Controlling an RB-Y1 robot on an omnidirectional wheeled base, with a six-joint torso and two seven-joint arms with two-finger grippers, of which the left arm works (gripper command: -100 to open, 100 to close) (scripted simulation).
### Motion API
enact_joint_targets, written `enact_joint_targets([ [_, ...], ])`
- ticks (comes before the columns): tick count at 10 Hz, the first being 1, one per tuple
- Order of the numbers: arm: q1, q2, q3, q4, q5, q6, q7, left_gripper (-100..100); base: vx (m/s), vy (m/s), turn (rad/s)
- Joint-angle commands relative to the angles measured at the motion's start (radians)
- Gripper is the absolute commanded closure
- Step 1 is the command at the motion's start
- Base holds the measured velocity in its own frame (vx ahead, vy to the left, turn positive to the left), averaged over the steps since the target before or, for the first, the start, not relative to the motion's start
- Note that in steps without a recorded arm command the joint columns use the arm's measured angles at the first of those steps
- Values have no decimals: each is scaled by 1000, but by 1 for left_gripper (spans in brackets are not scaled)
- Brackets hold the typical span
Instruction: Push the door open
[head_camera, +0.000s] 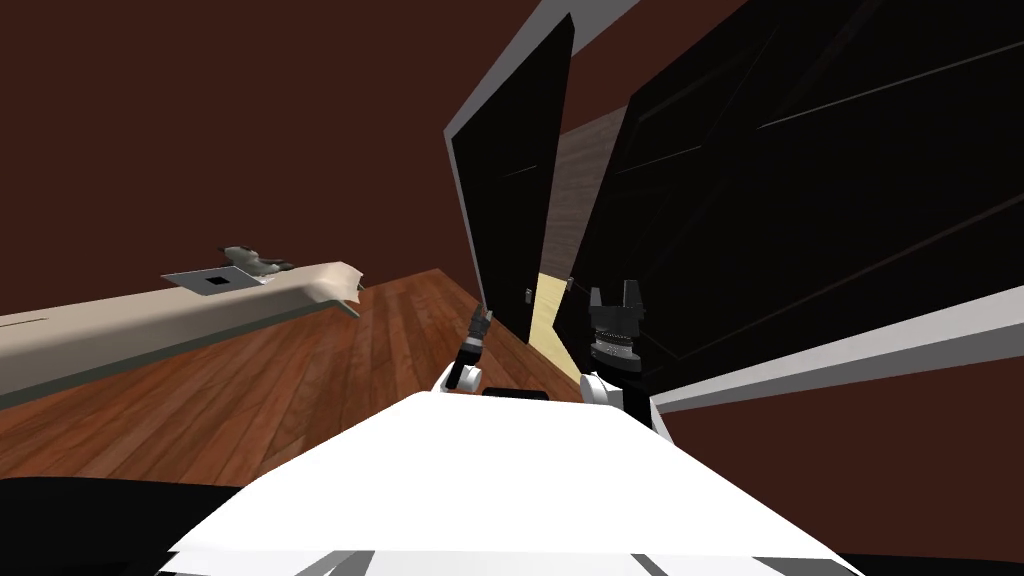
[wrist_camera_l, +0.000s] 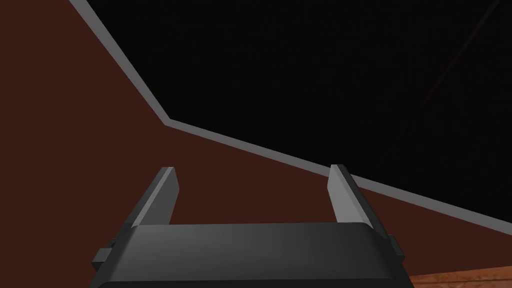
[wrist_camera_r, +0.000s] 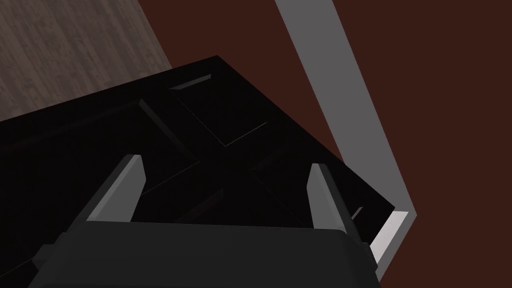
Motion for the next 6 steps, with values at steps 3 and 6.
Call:
enact_joint_targets([
  [3,-42,10,-39,104,7,-24,0,-100,94,9,-73],
  [6,-67,14,-61,175,11,-37,-1,-100,74,9,-51],
])
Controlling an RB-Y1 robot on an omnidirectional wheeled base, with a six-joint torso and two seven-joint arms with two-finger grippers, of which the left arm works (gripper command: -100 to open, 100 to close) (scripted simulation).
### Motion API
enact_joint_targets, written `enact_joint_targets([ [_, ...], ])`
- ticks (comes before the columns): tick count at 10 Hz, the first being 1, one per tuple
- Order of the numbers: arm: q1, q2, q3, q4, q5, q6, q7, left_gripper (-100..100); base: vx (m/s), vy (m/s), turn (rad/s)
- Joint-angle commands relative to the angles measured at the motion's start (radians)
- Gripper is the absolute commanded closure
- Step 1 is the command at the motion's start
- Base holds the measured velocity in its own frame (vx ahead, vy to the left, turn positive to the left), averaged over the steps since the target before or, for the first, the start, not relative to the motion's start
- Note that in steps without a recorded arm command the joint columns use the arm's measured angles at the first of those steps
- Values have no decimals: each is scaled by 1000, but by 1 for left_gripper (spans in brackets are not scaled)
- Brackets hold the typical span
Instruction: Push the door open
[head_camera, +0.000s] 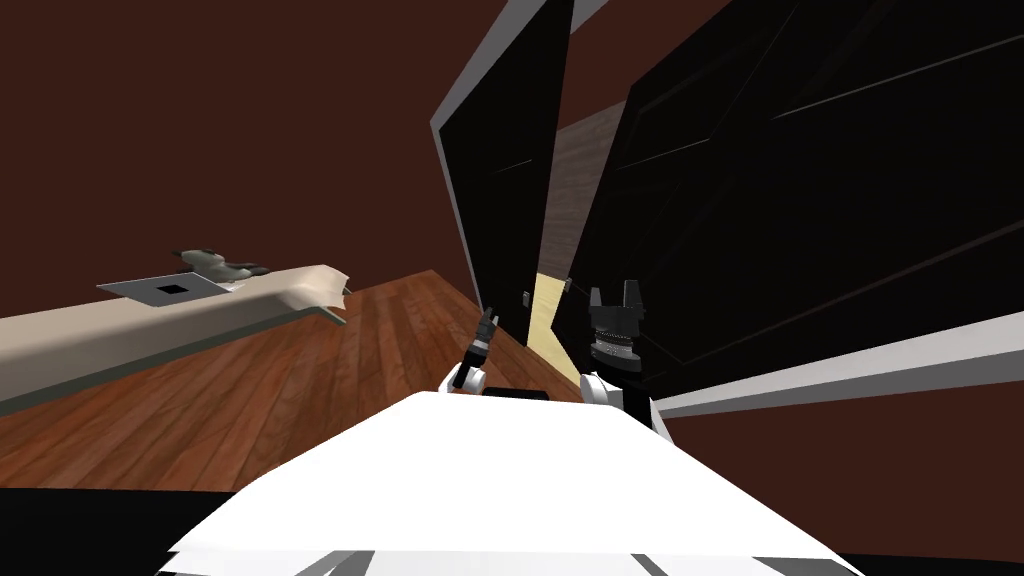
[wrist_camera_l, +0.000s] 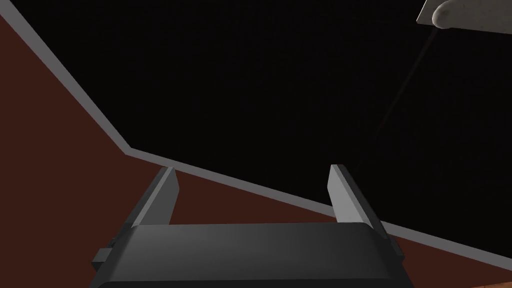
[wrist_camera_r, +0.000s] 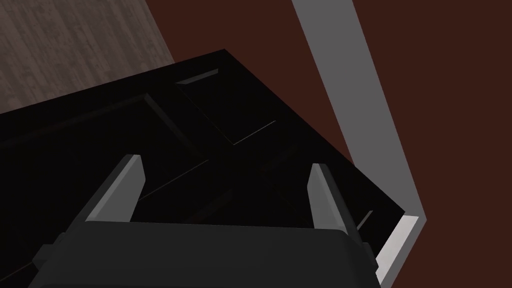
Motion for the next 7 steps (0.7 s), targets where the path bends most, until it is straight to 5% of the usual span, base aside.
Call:
enact_joint_targets([
  [1,-17,3,-18,50,3,-14,-1,-100,72,14,-78],
  [7,-78,12,-71,201,11,-46,-2,-100,79,17,-61],
])
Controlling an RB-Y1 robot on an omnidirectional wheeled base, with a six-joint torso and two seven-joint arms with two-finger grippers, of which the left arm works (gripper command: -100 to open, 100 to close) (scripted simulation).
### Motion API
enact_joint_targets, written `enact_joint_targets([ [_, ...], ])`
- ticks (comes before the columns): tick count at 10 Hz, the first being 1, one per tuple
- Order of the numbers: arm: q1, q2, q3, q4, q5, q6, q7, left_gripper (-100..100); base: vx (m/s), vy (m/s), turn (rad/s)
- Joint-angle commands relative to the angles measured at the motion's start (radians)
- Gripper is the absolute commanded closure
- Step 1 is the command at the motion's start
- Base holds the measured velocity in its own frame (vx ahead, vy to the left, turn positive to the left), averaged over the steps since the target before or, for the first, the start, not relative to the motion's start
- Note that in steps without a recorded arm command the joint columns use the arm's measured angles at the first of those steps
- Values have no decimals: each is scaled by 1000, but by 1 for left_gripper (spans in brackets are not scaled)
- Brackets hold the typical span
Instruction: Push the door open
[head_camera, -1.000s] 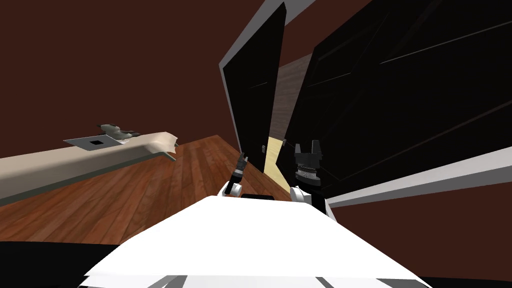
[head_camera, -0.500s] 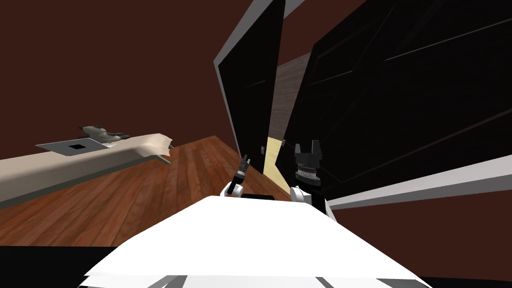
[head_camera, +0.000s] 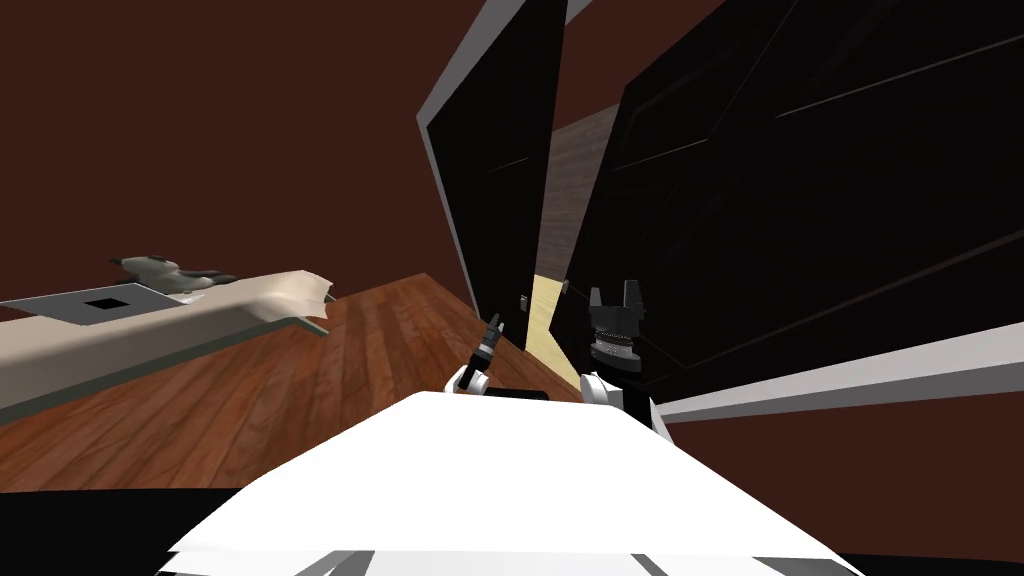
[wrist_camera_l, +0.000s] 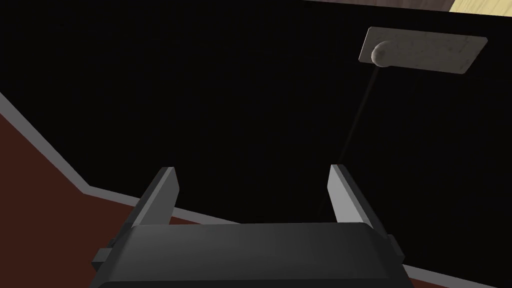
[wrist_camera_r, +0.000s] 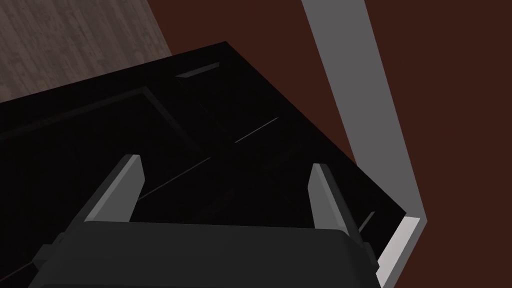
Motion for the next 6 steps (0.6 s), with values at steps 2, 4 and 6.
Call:
enact_joint_targets([
  [2,-25,1,-16,60,3,-15,0,-100,77,7,-23],
  [4,-47,4,-36,119,7,-27,0,-100,79,14,-68],
  [6,-58,6,-46,147,8,-33,-1,-100,60,10,-31],
])
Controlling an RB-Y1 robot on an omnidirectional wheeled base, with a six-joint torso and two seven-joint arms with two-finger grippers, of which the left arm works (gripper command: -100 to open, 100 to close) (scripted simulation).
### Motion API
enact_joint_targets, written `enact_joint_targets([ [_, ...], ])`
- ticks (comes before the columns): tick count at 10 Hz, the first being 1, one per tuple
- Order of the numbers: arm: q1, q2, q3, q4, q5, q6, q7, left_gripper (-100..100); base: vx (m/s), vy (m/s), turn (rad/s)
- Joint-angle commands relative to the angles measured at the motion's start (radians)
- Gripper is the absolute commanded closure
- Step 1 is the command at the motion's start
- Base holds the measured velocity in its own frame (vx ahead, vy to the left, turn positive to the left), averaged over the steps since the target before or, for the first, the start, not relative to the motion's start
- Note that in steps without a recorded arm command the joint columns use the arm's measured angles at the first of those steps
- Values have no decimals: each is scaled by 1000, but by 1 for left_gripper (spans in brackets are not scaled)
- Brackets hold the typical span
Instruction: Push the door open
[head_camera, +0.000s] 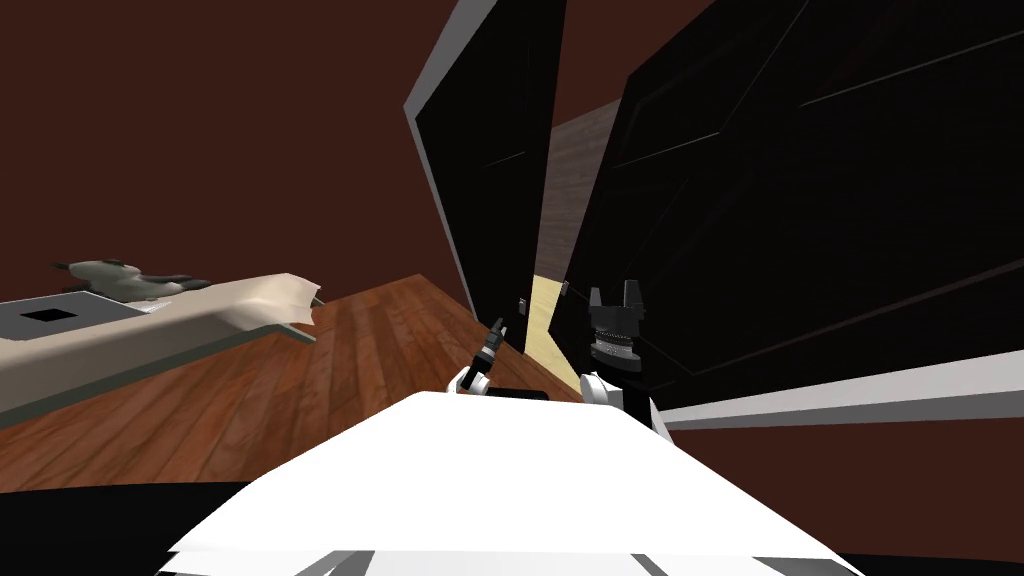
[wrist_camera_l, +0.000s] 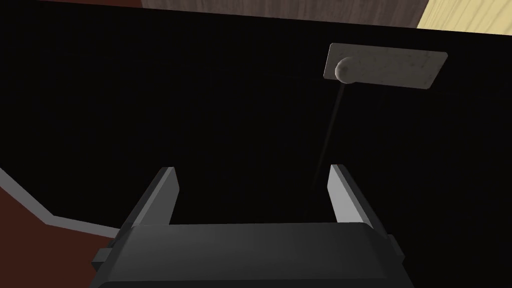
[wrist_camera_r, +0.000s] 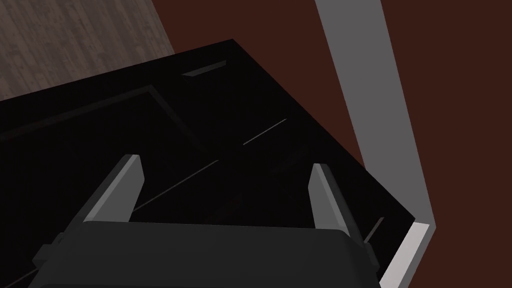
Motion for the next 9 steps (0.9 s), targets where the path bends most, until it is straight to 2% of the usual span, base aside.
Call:
enact_joint_targets([
  [1,-15,-1,-15,44,2,-12,-2,-100,74,20,-60],
  [9,-88,6,-80,232,13,-51,-4,-100,95,25,-56],
])
